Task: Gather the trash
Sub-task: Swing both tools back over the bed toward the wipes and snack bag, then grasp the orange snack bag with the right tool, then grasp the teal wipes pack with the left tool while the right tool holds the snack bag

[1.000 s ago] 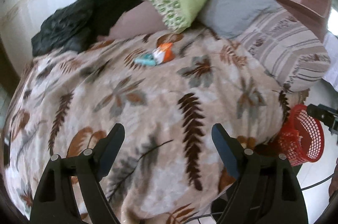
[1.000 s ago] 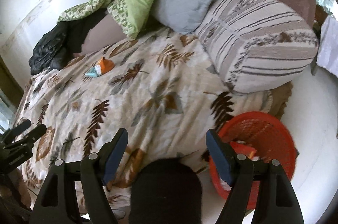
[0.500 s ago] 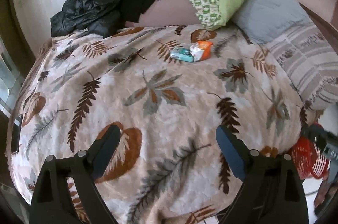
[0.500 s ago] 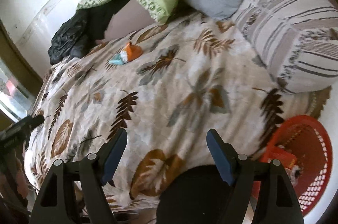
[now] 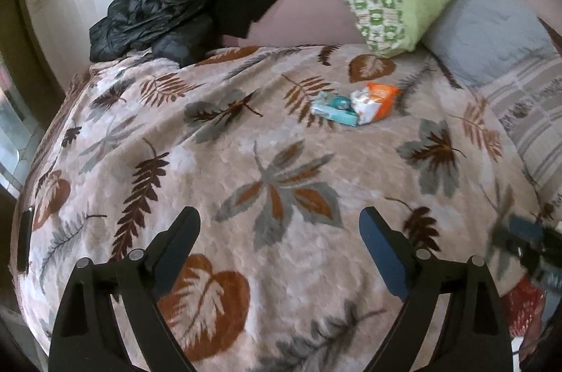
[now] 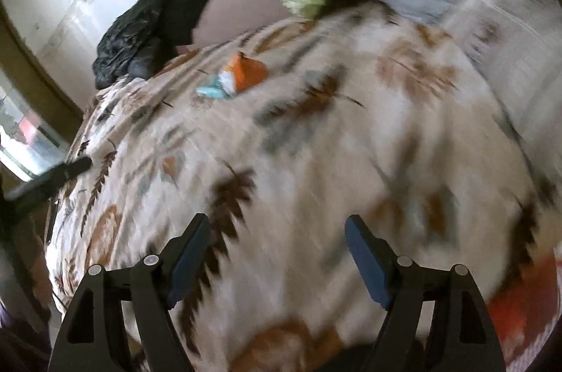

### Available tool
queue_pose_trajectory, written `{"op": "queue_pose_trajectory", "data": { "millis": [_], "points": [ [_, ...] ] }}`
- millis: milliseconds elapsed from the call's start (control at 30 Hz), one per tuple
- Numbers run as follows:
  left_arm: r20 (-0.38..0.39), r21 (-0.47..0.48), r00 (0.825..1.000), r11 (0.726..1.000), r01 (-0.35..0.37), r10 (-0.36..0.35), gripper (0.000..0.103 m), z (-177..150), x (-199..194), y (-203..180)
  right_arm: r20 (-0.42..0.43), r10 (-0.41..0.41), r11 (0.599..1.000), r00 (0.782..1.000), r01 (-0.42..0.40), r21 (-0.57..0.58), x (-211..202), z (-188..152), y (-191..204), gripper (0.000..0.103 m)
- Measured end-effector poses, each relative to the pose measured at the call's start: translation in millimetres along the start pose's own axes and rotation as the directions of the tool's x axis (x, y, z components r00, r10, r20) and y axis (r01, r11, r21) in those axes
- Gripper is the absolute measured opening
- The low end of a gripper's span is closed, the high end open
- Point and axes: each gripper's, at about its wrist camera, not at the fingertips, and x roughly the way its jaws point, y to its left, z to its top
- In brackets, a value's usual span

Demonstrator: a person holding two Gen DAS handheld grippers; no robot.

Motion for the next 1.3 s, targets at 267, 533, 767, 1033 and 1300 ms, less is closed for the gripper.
{"op": "queue_pose_trajectory", "data": {
  "millis": [267, 533, 767, 1033, 1300],
  "points": [
    [-0.038, -0.055, 0.999, 0.998, -0.005, 0.003, 0.091, 2.2, 44.8, 26.9, 0.013, 0.021, 0.993, 1.000, -0.019, -0.118, 93.1, 82.0, 51.7, 0.083],
    [-0.049, -0.083, 0.998, 0.996, -0.041, 0.037, 0.091, 14.4, 68.8, 53.3, -0.042, -0.057, 0.994, 0.997, 0.053, -0.091, 186.3, 153.3, 67.3, 0.087],
    [-0.035, -0.083, 0.999, 0.996, -0.022, 0.019, 0.091, 40.1, 84.3, 47.2, -0.075, -0.041, 0.998, 0.996, 0.037, -0.050, 213.8, 169.5, 53.6, 0.070],
    [-0.100, -0.087, 0.986, 0.988, 0.126, -0.135, 0.091, 77.4, 130.3, 7.0, -0.061, 0.028, 1.000, 0.998, -0.028, 0.005, 166.0, 143.0, 22.6, 0.069],
    [-0.175, -0.165, 0.962, 0.970, 0.180, -0.209, 0.092, 118.4, 205.9, -40.0, -0.076, 0.030, 0.999, 0.997, -0.028, 0.016, 103.7, 70.0, -12.0, 0.070]
  ]
}}
